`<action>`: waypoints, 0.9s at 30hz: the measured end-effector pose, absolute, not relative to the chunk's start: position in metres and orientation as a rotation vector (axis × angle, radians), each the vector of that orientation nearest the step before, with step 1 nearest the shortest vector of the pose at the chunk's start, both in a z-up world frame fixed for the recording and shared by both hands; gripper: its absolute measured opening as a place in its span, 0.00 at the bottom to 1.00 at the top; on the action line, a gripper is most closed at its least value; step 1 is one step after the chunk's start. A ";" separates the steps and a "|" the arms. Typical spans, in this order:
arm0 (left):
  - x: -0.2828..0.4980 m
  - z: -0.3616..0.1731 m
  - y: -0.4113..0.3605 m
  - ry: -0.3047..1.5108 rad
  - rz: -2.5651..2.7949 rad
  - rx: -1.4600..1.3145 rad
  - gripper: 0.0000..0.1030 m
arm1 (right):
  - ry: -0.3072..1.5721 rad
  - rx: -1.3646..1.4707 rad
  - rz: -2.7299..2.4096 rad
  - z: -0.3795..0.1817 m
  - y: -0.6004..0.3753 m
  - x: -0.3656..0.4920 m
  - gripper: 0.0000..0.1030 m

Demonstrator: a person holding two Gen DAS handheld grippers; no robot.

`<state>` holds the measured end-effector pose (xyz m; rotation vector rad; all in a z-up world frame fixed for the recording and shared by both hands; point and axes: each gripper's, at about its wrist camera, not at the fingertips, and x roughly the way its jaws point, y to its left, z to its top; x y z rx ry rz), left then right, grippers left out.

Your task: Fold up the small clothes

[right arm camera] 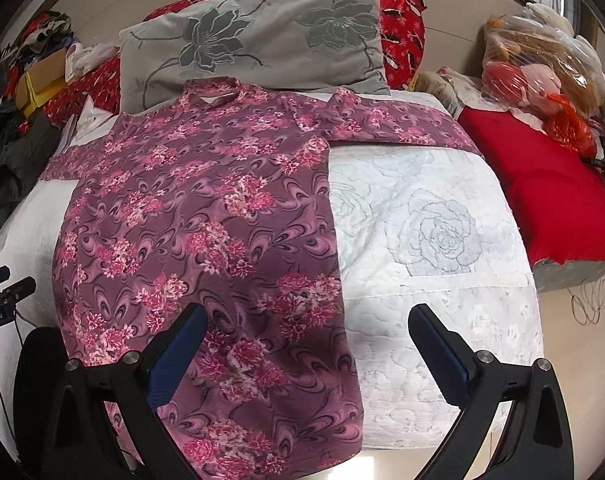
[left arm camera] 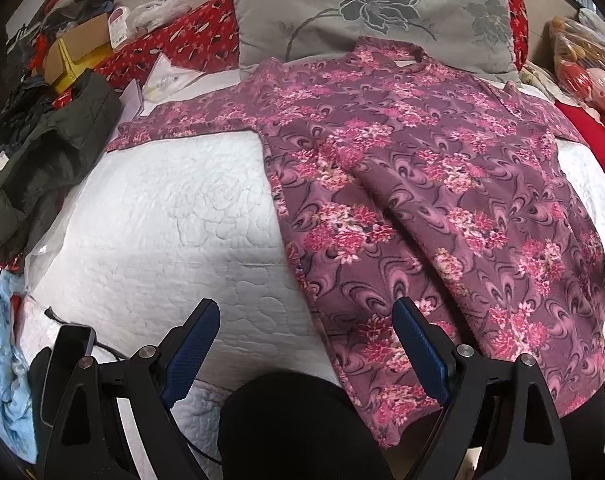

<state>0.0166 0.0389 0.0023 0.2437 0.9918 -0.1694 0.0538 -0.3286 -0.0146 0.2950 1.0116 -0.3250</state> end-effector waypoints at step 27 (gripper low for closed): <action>0.026 -0.007 0.041 1.038 -0.175 0.224 0.85 | 1.018 0.287 -0.333 -0.018 -0.333 0.055 0.96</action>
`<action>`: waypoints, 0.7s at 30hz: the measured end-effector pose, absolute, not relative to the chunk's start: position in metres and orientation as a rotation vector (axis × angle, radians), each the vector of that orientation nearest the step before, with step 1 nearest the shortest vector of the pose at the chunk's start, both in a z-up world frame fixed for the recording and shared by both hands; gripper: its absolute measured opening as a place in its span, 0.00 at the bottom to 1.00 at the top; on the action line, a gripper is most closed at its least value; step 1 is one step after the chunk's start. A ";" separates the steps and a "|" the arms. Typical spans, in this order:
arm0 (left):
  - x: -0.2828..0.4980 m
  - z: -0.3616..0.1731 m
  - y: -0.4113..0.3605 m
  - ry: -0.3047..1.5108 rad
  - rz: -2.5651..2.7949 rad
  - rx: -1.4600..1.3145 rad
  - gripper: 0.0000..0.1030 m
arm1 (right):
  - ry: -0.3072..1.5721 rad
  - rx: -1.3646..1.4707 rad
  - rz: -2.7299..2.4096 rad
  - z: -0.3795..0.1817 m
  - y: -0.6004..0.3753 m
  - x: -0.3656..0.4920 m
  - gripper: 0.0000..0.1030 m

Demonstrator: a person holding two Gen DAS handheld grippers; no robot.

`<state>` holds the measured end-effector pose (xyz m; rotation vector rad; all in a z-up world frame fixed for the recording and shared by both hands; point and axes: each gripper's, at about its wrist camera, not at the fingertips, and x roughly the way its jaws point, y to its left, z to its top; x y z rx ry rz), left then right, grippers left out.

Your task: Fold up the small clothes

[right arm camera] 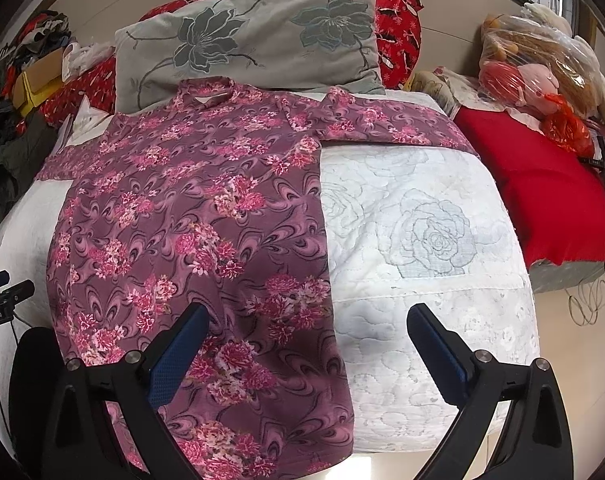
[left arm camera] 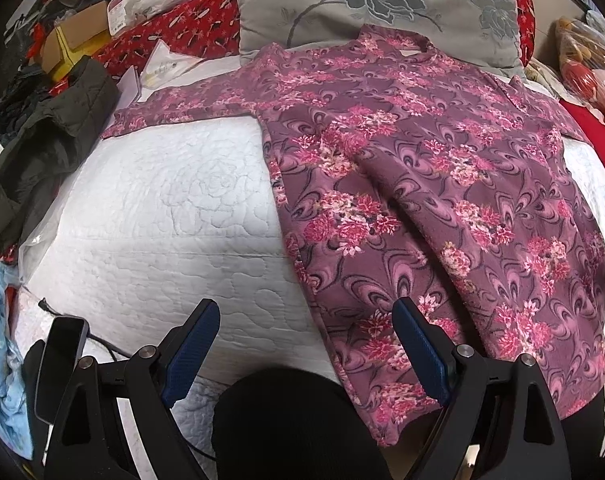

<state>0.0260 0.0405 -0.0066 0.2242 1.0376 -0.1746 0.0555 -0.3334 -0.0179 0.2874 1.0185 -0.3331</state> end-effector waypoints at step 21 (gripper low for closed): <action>0.067 -0.082 0.040 1.418 -0.177 0.093 0.72 | 1.254 0.456 -0.364 -0.103 -0.360 0.032 0.84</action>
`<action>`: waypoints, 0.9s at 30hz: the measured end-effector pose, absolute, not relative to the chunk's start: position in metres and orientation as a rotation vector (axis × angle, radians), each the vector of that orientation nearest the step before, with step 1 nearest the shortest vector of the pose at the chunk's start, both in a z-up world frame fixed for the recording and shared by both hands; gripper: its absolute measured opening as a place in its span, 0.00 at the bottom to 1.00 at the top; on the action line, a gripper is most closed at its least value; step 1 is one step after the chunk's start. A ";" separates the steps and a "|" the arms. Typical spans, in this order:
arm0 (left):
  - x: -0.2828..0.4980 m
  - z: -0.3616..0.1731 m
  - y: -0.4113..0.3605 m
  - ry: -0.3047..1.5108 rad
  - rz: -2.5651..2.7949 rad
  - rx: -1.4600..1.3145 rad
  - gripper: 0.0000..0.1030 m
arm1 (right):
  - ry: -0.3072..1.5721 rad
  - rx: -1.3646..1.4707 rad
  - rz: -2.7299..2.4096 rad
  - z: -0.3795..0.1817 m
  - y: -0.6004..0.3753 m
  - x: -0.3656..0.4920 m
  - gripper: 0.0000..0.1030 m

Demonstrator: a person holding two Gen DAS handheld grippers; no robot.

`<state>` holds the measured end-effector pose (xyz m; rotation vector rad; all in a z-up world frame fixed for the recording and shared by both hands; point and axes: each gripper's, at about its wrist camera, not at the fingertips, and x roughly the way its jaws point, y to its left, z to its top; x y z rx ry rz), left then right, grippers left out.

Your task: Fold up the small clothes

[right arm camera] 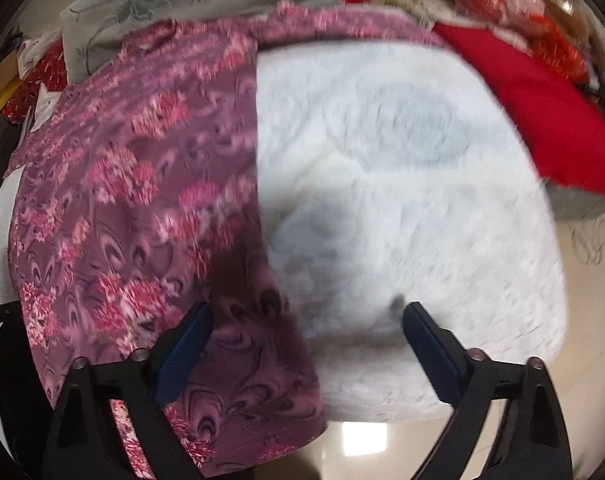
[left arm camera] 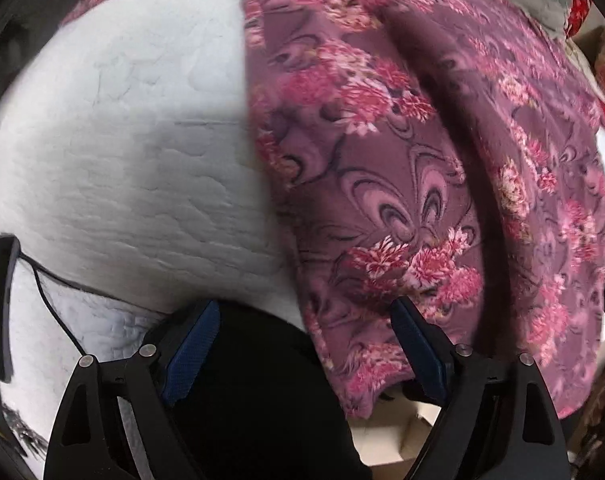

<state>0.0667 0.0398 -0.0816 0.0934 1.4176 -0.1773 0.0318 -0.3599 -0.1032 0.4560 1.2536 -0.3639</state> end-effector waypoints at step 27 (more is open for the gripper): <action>0.010 0.042 0.176 1.343 -0.249 -0.251 0.03 | 1.024 0.858 -0.203 -0.042 -0.387 -0.029 0.03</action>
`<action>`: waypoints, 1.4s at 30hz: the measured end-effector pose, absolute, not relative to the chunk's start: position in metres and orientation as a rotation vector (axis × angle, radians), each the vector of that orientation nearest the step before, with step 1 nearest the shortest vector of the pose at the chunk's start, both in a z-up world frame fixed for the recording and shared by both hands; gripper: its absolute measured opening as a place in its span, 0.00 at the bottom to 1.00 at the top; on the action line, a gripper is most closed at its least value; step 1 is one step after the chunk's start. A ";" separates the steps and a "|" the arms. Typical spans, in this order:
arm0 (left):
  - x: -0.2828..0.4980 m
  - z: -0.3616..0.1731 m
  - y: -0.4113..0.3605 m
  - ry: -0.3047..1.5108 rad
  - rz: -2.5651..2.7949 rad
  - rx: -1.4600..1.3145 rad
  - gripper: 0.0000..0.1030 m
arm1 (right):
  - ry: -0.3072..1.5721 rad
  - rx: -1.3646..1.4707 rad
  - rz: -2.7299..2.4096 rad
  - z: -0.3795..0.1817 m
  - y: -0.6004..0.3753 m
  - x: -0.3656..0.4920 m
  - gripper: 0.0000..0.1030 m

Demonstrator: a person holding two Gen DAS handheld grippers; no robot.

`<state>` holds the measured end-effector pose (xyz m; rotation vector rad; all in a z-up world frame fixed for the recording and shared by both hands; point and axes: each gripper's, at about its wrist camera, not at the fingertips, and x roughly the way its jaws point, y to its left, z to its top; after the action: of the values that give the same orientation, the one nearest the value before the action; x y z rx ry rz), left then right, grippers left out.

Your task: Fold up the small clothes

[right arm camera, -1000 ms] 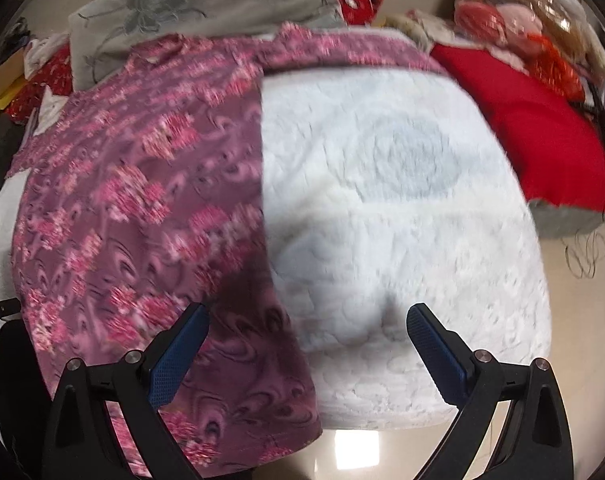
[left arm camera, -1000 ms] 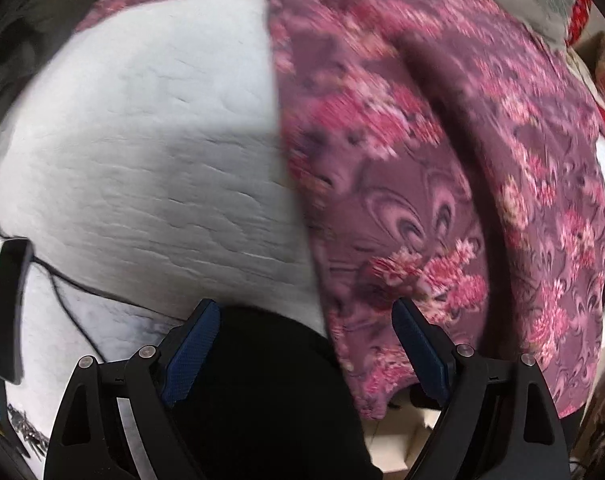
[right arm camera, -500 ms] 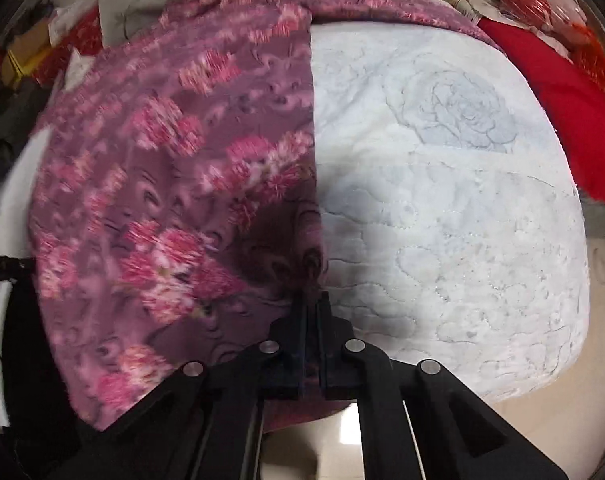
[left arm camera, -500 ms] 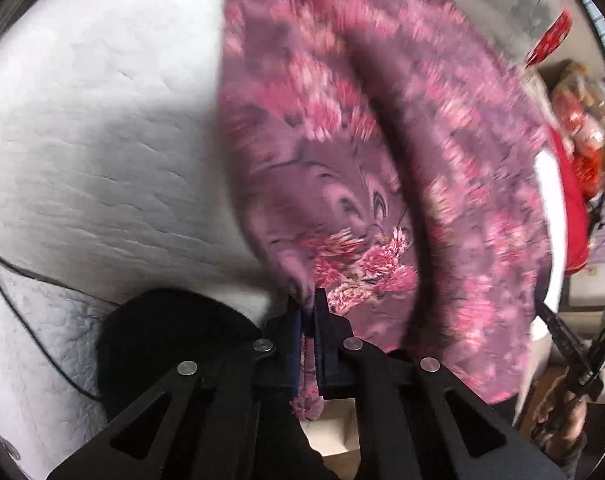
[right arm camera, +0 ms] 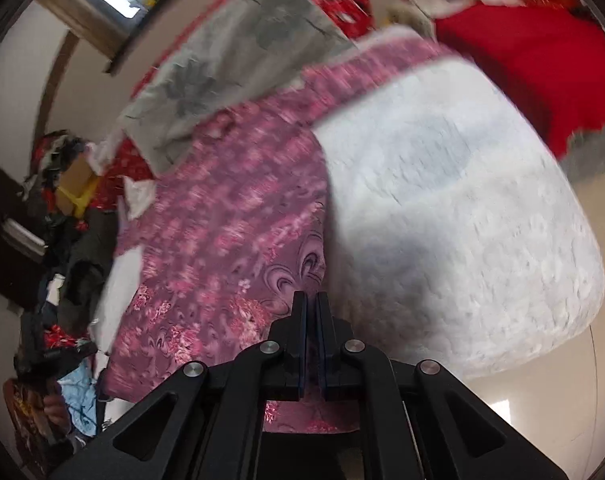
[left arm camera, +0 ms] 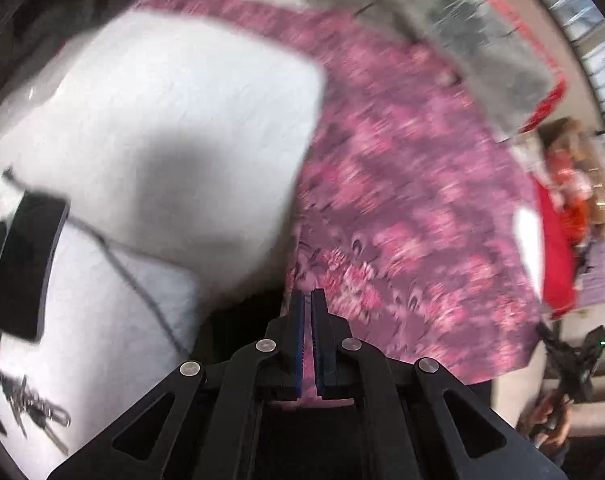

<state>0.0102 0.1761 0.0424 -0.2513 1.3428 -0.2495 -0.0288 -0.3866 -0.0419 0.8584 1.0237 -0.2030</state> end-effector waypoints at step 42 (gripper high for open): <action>0.188 -0.012 -0.079 1.214 -0.334 0.102 0.67 | 0.573 1.676 -0.737 -0.233 -0.752 0.106 0.67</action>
<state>0.1879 -0.0792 -0.0117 0.1023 1.2140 -0.3339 0.1062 -0.7520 -0.2327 1.6761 0.5728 -0.7372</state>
